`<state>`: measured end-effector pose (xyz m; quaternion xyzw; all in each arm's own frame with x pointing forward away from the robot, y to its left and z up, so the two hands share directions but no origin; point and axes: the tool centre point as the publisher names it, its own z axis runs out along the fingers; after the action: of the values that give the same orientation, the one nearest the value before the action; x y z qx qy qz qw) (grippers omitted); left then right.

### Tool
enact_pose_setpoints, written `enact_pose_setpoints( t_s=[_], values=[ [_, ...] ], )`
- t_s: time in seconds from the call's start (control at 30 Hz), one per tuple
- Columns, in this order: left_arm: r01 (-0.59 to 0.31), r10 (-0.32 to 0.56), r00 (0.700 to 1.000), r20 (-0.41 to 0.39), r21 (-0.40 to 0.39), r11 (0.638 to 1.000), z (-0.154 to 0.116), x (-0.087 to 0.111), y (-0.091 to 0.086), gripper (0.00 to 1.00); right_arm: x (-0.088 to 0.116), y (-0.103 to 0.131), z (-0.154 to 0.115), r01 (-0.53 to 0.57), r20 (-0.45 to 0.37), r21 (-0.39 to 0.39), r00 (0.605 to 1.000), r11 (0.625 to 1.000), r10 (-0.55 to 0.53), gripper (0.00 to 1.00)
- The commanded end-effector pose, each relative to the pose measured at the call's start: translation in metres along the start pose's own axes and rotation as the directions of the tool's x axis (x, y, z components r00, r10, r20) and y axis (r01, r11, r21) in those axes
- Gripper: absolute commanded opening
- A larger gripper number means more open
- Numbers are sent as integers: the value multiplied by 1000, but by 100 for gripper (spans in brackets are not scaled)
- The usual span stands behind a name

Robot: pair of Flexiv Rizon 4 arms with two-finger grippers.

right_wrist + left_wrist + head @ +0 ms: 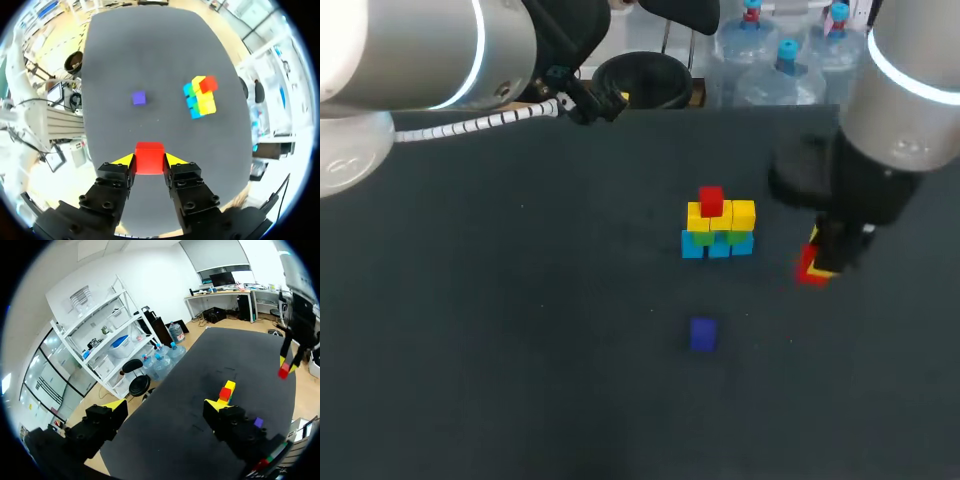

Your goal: Place the blue cubes, place green cubes on the blue cubes, place the yellow cubes on the green cubes, then place the red cubes on the yellow cubes, and place purple cube on the red cubes.

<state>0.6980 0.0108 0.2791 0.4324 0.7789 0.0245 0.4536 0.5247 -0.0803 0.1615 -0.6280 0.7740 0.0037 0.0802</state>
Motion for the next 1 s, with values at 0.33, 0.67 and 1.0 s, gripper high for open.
enact_pose_setpoints(
  t_s=[0.33,0.67,1.0],
  values=[
    [1,-1,1000,-1,-3,1000,0,0,0,100,-58,-61,17,138,-84,-48,986,989,-142,0],
    [1,-1,1000,-1,-3,1000,0,0,0,100,-65,-97,33,186,-98,-97,976,978,-196,0],
    [1,-1,1000,-1,-3,1000,0,0,0,100,-63,-123,48,204,-79,-150,973,967,-218,0]
  ],
)
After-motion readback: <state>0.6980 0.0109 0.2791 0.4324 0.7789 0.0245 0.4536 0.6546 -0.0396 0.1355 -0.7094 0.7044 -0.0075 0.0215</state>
